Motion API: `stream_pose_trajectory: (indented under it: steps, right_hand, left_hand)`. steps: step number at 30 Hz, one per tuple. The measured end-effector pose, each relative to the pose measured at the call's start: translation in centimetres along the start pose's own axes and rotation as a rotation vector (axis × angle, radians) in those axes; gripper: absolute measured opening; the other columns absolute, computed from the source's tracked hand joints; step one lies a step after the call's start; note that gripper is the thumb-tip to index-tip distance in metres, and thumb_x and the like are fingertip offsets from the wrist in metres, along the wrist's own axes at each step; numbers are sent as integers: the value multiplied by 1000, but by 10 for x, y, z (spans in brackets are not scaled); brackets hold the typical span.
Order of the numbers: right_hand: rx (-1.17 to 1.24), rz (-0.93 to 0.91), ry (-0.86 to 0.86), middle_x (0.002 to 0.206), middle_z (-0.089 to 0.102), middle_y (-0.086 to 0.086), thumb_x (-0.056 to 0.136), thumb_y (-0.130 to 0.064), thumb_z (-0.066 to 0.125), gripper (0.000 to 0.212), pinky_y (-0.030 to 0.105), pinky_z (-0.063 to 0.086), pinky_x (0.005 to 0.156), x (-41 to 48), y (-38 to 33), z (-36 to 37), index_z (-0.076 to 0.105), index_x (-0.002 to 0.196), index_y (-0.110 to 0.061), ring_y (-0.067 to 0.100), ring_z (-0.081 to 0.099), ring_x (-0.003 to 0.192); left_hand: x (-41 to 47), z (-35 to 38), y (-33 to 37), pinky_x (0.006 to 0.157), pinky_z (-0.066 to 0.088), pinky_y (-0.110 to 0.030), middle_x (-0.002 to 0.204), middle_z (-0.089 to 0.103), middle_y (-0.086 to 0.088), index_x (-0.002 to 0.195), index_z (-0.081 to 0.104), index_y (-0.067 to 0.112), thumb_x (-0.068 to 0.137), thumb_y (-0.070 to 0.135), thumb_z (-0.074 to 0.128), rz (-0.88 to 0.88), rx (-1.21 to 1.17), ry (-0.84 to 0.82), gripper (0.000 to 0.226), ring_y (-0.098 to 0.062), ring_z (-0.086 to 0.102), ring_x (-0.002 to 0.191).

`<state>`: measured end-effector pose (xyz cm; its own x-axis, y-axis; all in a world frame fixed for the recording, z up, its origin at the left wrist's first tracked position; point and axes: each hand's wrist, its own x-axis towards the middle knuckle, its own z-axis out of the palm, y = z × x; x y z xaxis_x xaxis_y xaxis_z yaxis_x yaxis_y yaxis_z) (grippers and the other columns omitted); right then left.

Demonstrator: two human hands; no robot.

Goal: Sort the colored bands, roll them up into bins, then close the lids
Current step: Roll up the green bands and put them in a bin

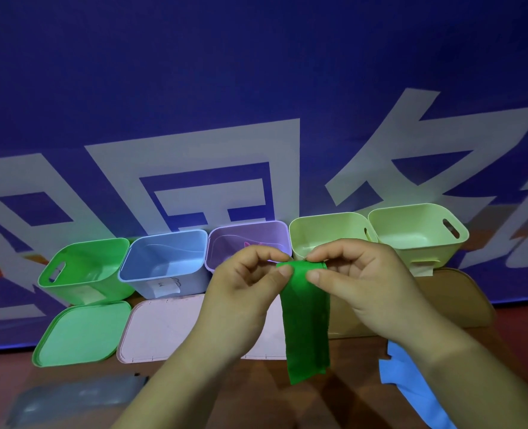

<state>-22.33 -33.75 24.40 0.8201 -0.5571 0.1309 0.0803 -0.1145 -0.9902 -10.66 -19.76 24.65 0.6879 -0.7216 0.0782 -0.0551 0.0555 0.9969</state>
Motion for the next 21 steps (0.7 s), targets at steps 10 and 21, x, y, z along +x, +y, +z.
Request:
stream_pose_trajectory:
  steps: [10, 21]
  right_hand:
    - [39, 65, 37, 83, 76, 6, 80, 2, 74, 17, 20, 54, 70, 3, -3, -1, 76, 87, -13, 12, 72, 77]
    - [27, 135, 74, 80, 75, 8, 82, -10, 76, 12, 43, 58, 84, 3, 3, 4, 78, 86, -21, 21, 71, 79]
  left_hand:
    - [0, -3, -1, 78, 56, -22, 91, 77, -3, 100, 72, 12, 84, -3, 71, 46, 73, -81, 22, -17, 73, 87]
    - [1, -5, -4, 77, 58, -34, 88, 73, -16, 89, 78, 18, 77, -8, 76, 69, 47, -58, 29, -20, 64, 78]
